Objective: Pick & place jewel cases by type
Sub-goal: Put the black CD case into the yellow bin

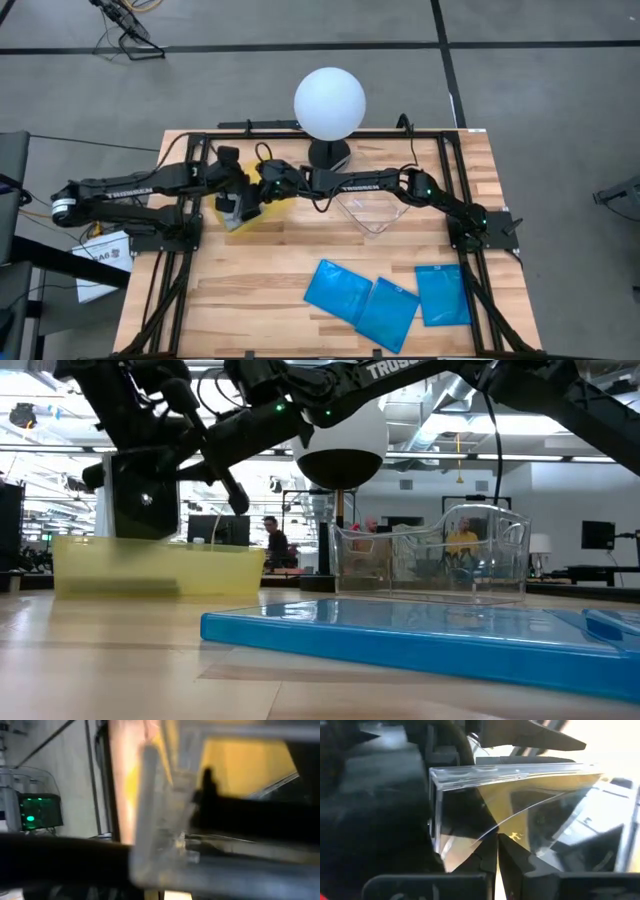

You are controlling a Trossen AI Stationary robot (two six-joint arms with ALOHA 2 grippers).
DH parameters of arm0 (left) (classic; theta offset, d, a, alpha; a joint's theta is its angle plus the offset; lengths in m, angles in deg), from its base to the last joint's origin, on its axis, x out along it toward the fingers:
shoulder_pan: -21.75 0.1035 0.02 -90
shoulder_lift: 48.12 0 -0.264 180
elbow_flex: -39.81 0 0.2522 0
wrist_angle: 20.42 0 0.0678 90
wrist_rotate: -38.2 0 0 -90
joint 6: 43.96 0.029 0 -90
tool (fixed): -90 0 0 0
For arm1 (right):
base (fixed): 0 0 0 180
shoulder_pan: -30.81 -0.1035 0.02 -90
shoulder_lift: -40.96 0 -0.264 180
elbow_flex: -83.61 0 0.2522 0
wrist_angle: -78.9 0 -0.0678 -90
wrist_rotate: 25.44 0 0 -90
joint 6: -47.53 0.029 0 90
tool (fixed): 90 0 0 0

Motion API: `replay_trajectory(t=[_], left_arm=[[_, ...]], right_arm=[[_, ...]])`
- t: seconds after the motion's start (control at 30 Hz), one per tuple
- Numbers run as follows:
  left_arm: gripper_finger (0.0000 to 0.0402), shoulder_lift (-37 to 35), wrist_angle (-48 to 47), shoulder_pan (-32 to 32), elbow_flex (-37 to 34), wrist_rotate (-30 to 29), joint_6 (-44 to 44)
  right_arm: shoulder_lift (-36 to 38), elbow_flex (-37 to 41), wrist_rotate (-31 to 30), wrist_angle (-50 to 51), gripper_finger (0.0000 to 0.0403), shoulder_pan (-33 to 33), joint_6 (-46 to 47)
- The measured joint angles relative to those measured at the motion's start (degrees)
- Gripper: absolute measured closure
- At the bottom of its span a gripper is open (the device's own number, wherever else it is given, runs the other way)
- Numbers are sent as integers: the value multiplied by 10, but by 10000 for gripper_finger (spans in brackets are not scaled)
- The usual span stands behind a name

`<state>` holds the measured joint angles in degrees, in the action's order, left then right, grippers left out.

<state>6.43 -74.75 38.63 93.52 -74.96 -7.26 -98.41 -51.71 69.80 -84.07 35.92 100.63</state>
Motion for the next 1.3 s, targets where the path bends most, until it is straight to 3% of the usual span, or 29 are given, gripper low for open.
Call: replay_trajectory(t=[0.17, 0.67, 0.87, 1.07, 1.3], left_arm=[[352, -32, -28, 0, 10, 23, 18], [352, -33, -44, 0, 12, 62, 67], [352, -33, -60, 0, 12, 85, 92], [352, -35, -99, -1, 10, 82, 89], [352, -43, -124, -1, 10, 78, 92]], right_arm=[[1, -1, -13, -33, 395, -5, 11], [1, -1, -234, -53, 395, -50, 79], [1, 4, -255, -67, 395, -56, 169], [-2, 5, -268, -102, 395, -60, 106], [-3, 5, -268, -113, 395, -61, 99]])
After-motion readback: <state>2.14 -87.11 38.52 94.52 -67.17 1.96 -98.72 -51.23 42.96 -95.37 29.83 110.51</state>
